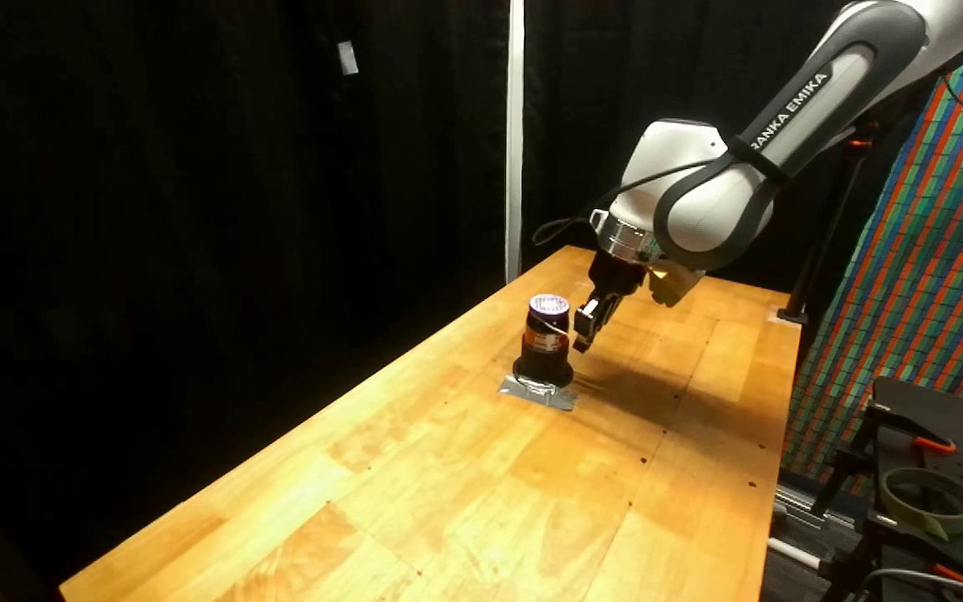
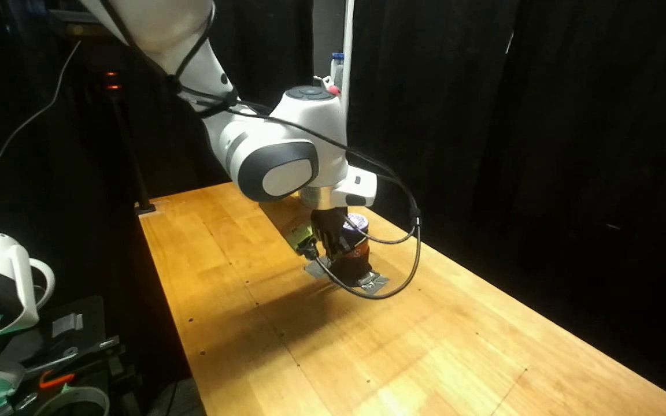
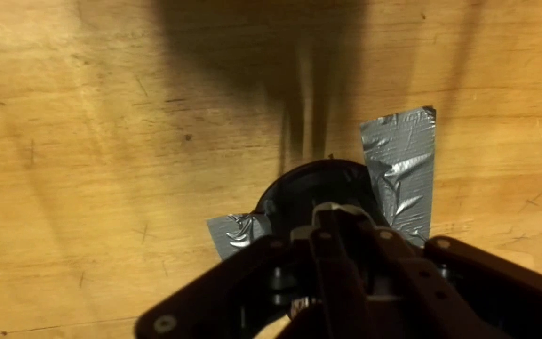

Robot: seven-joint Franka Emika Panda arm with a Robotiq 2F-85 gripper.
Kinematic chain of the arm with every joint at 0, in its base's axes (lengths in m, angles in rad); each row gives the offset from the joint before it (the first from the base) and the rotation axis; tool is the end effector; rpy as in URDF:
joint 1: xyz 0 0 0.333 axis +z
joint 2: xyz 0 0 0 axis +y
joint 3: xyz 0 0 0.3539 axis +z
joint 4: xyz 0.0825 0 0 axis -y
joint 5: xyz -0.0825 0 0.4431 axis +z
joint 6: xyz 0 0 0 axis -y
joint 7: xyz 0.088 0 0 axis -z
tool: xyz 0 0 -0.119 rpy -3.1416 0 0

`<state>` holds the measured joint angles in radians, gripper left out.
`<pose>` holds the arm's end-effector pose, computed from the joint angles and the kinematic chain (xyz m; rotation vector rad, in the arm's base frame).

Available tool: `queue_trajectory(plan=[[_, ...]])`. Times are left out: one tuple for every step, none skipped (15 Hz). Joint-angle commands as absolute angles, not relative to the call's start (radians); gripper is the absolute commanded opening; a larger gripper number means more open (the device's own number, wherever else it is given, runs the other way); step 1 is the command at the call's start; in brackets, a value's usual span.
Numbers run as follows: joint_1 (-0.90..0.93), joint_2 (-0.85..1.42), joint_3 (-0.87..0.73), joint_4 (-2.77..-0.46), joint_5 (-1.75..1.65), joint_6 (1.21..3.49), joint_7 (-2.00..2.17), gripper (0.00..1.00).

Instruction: Put the rubber band around the base of the cup

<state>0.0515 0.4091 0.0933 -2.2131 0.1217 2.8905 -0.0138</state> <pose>0.6186 0.0839 0.1904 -3.0164 -0.0484 -0.3973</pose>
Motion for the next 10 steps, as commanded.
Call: queue_trajectory(plan=[[0.043,0.340,0.113,-2.369,0.137,3.108,0.006,0.03],[0.031,0.339,0.132,-2.398,0.147,3.197,0.008,0.06],[0.019,0.339,0.149,-2.421,0.148,3.286,0.014,0.07],[0.015,0.343,0.157,-2.440,0.136,3.372,0.029,0.08],[0.003,0.352,0.176,-2.459,0.143,3.458,0.018,0.09],[-0.006,0.359,0.189,-2.480,0.124,3.541,0.028,0.08],[-0.016,0.370,0.201,-2.490,0.106,3.622,0.038,0.09],[-0.033,0.388,0.216,-2.504,0.078,3.703,0.048,0.08],[-0.004,0.406,0.181,-2.514,0.043,3.781,0.076,0.08],[0.003,0.424,0.171,-2.525,0.027,3.846,0.076,0.07]])
